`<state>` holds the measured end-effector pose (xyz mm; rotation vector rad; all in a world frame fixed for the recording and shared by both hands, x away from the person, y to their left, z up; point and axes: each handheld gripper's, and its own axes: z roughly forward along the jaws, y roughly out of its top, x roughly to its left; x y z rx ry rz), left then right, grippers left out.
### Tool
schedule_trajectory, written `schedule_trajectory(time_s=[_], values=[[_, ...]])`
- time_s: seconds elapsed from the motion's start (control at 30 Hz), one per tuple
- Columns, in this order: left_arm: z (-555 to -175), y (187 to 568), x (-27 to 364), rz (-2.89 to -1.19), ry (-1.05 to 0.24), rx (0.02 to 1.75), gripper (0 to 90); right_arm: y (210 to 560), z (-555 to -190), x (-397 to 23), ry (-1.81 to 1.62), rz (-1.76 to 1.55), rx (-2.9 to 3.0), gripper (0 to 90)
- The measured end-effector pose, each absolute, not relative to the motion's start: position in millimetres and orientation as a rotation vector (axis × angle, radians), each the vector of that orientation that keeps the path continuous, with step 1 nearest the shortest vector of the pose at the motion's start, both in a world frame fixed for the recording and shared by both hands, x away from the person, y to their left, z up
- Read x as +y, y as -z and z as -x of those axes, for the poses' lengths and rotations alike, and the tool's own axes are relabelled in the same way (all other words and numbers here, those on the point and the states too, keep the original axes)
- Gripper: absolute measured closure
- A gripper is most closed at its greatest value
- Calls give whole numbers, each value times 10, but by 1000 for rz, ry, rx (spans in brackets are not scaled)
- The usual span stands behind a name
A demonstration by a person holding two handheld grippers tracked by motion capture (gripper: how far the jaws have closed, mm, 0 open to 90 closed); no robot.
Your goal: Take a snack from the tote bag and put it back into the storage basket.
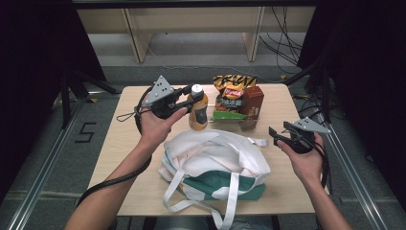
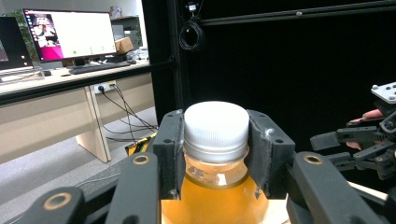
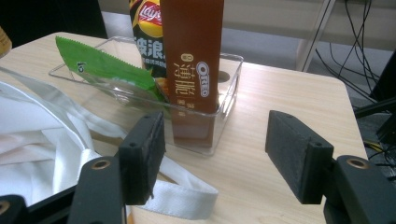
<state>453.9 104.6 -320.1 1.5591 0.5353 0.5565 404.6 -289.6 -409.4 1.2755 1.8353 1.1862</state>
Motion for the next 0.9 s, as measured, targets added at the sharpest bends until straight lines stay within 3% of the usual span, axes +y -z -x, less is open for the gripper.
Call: schedule_trajectory(time_s=[0.9], values=[[-4734,3226,1037,-1566,-572,562,591,4118,-4060,-2899,-1194,-1262,1841,382]])
